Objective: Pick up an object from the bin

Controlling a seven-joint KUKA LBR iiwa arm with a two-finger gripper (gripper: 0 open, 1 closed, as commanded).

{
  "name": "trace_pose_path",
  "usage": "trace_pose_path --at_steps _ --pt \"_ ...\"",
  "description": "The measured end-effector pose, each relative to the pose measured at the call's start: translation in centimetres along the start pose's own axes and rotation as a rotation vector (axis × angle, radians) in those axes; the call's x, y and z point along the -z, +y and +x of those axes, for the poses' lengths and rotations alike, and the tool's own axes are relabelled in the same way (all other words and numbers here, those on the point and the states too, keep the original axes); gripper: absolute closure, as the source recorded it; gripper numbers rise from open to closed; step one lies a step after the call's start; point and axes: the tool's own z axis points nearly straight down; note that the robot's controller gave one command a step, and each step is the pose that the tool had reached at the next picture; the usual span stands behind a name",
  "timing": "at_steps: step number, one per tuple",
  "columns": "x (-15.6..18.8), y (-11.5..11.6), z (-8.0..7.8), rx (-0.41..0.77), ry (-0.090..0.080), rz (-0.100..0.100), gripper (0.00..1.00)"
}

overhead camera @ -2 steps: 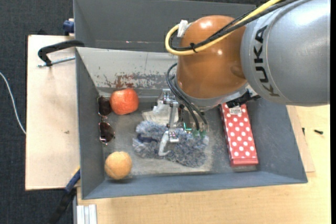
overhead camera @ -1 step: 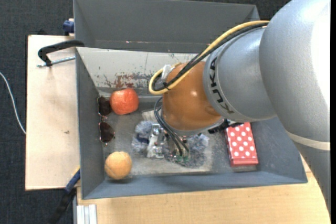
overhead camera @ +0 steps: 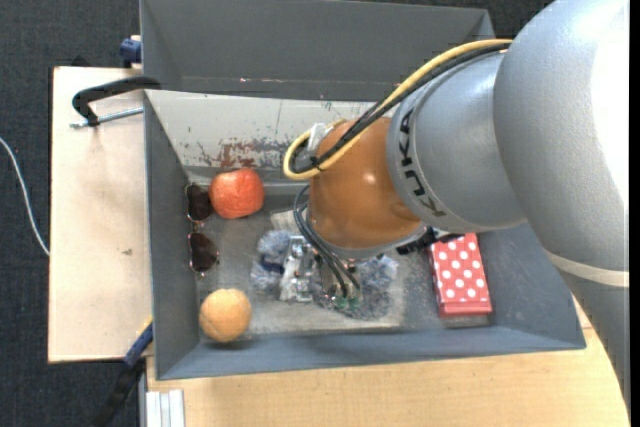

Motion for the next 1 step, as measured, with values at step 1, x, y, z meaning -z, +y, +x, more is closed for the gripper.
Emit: trace_pose_path --at_steps 1 --pt "3.77 -0.29 -0.89 0.022 -0.004 0.000 1.00"
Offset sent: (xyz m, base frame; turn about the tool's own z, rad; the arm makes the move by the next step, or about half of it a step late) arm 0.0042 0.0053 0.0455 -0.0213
